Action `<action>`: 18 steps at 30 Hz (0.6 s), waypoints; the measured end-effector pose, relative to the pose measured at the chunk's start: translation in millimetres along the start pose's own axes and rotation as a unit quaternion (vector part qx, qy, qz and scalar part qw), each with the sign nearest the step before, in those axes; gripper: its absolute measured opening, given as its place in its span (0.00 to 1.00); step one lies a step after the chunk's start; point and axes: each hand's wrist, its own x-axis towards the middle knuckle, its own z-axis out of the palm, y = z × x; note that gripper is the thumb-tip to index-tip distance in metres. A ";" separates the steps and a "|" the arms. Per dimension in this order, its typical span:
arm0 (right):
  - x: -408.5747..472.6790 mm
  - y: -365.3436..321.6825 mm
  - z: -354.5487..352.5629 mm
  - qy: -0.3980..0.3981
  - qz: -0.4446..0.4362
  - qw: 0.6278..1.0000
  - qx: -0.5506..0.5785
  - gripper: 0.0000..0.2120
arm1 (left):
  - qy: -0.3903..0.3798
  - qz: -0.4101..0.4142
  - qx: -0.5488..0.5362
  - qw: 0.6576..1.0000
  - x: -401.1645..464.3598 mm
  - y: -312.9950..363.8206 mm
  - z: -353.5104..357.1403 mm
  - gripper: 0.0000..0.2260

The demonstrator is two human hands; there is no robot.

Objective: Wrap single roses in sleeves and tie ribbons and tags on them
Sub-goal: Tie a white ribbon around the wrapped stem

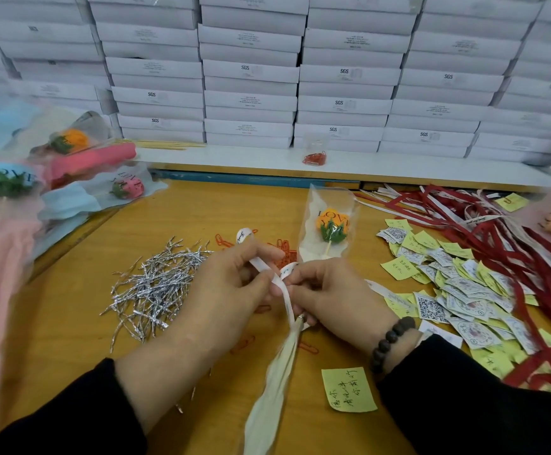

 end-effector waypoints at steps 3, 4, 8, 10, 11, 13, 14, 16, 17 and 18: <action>-2.0 -2.5 0.4 -0.037 -0.021 0.999 -0.019 0.08 | 0.001 0.026 0.008 1.000 0.2 0.7 0.4 0.14; -2.7 -3.3 0.6 -0.056 -0.019 0.998 -0.005 0.08 | 0.001 0.034 0.012 0.999 0.3 0.2 1.0 0.14; -3.1 -3.5 1.2 -0.088 -0.015 0.995 0.034 0.11 | 0.001 0.046 0.027 0.999 0.5 -2.1 0.5 0.19; -2.9 -3.1 0.5 -0.080 -0.009 0.996 0.039 0.17 | -0.006 0.058 0.043 0.997 -0.3 -2.1 -0.6 0.22; -3.2 -3.6 -0.2 -0.077 -0.007 0.996 0.035 0.17 | -0.010 0.064 0.051 0.997 -0.7 -1.8 -0.9 0.24; -3.4 -4.6 -0.9 -0.080 -0.002 0.996 0.031 0.14 | -0.008 0.081 0.070 0.994 -1.7 -1.2 -0.9 0.27; -3.3 -4.5 -1.0 -0.081 0.000 0.996 0.041 0.12 | 0.001 0.091 0.079 0.993 -1.9 -1.1 -0.9 0.26; -2.7 -2.8 -0.9 -0.071 0.008 0.996 0.061 0.12 | 0.022 0.100 0.088 0.991 -1.3 -1.3 -1.7 0.22; -2.4 -2.2 -1.2 -0.065 0.012 0.996 0.061 0.13 | 0.030 0.096 0.087 0.991 -0.5 -1.7 -2.7 0.19; -1.9 -1.4 -1.5 -0.060 0.015 0.996 0.057 0.15 | 0.035 0.088 0.084 0.992 0.3 -2.4 -4.1 0.17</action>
